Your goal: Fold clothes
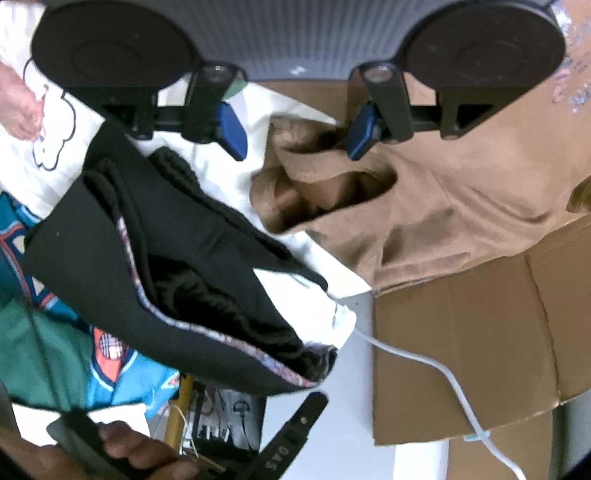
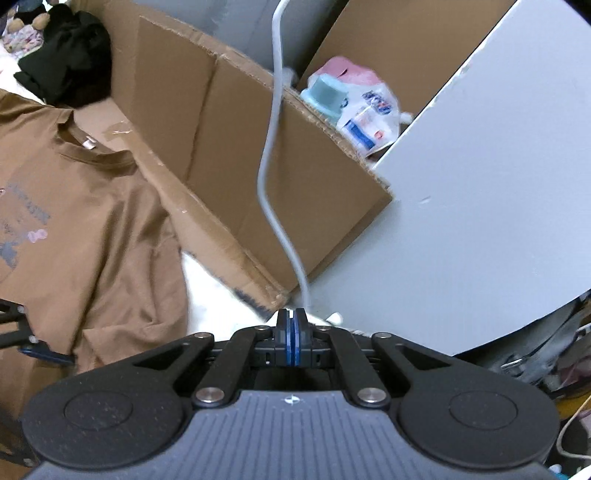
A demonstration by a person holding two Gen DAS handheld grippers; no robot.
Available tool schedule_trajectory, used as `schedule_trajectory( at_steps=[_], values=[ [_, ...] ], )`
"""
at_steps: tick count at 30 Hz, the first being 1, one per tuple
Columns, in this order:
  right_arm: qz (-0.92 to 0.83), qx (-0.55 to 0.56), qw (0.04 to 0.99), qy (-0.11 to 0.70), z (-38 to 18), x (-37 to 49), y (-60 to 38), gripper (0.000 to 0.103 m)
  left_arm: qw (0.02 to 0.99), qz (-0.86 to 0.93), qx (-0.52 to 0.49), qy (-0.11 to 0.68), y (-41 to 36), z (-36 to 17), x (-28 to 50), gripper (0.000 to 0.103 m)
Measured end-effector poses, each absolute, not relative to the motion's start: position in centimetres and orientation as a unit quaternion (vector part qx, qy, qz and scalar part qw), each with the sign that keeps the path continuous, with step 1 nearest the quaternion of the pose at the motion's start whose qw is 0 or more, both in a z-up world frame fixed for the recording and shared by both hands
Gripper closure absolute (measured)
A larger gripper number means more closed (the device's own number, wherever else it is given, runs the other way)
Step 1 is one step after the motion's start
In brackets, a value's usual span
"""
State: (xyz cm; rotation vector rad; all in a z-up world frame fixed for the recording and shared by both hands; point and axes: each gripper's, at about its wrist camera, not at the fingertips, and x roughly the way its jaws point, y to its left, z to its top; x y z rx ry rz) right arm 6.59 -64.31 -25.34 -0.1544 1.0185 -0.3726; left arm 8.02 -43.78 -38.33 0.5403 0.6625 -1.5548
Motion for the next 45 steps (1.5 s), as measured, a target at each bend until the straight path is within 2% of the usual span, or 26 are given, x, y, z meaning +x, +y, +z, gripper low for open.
schedule_trajectory(
  at_steps=[7,8,11,12,25,28,29,30,32,41,44,45],
  values=[
    [-0.072,-0.069,0.832,0.545,-29.6,7.3,-59.8,0.093,0.627,-0.683,0.233,0.295,-43.6,-38.6,7.8,0.04],
    [-0.07,-0.068,0.831,0.547,-29.9,7.4,-59.6,0.09,0.627,-0.683,0.231,0.295,-43.6,-38.6,7.9,0.04],
    [-0.063,-0.067,0.828,0.552,-31.0,7.5,-58.8,0.067,0.627,-0.683,0.229,0.298,-43.4,-38.5,8.0,0.041],
    [-0.061,-0.068,0.828,0.553,-31.3,7.5,-58.6,0.065,0.627,-0.683,0.228,0.298,-43.3,-38.5,8.0,0.041],
    [-0.045,-0.11,0.8,0.588,-35.0,7.3,-55.7,0.065,0.626,-0.683,0.214,0.309,-42.8,-38.4,8.3,0.041],
    [-0.055,-0.126,0.794,0.593,-35.7,7.5,-55.5,0.066,0.626,-0.684,0.211,0.31,-42.8,-38.5,8.4,0.041],
    [-0.06,-0.131,0.792,0.593,-35.9,7.6,-55.5,0.071,0.626,-0.684,0.21,0.311,-42.7,-38.5,8.4,0.041],
    [-0.064,-0.136,0.792,0.592,-36.0,7.7,-55.5,0.086,0.626,-0.684,0.209,0.312,-42.7,-38.5,8.5,0.042],
    [-0.072,-0.141,0.799,0.58,-35.5,7.6,-55.6,0.1,0.626,-0.684,0.208,0.313,-42.8,-38.6,8.6,0.042],
    [-0.115,-0.139,0.835,0.52,-30.9,7.0,-57.9,0.101,0.63,-0.672,0.191,0.339,-43.9,-39.0,8.9,0.044],
    [-0.131,-0.131,0.842,0.507,-29.5,6.7,-59.1,0.101,0.632,-0.664,0.193,0.349,-44.6,-39.2,9.0,0.061],
    [-0.135,-0.13,0.843,0.504,-29.2,6.6,-59.4,0.101,0.632,-0.659,0.191,0.359,-45.0,-39.4,9.2,0.072]
  ],
)
